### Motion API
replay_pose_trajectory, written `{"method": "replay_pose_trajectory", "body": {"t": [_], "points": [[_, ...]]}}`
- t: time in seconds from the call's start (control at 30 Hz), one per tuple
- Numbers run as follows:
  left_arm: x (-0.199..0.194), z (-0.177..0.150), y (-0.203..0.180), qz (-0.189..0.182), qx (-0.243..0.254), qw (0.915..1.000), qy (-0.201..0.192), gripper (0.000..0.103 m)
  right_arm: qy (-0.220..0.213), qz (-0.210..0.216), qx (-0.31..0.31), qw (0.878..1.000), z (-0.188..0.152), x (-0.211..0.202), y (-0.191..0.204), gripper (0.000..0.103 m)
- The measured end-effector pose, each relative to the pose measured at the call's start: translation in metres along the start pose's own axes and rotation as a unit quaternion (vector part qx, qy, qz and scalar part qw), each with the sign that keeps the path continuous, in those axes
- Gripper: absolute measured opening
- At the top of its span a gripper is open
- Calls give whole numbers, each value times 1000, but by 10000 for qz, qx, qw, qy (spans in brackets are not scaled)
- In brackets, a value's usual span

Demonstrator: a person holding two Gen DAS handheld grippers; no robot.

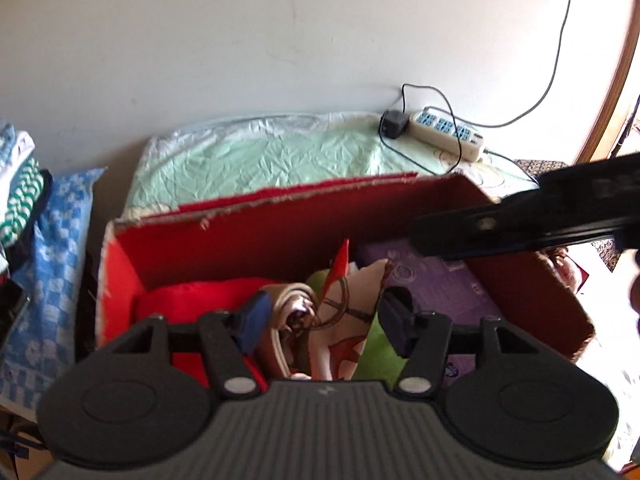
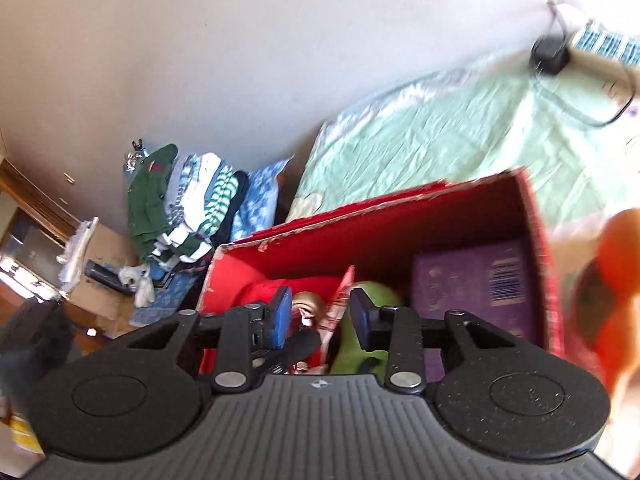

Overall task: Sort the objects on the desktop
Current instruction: 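Carry the cloth over the red box and open the right gripper, then move the right gripper toward the brown pinecone beside the orange gourd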

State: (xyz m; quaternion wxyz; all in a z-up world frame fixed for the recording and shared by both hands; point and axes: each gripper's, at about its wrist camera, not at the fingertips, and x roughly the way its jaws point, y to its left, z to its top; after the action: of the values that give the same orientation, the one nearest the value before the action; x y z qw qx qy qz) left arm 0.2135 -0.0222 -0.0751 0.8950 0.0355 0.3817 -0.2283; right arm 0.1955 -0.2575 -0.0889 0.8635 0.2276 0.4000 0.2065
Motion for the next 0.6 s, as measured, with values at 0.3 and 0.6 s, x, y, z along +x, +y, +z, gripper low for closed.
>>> {"method": "replay_pose_trajectory", "body": {"t": [0.3,0.6], "points": [[4,8,0,8,-62,10000,53,64,-417,33,50,9991,-19,-40,-14,38],[-87,4,-10,372,187,9932,-1085,99,-967,-595,399,9927,-54,-94,-50,48]]}}
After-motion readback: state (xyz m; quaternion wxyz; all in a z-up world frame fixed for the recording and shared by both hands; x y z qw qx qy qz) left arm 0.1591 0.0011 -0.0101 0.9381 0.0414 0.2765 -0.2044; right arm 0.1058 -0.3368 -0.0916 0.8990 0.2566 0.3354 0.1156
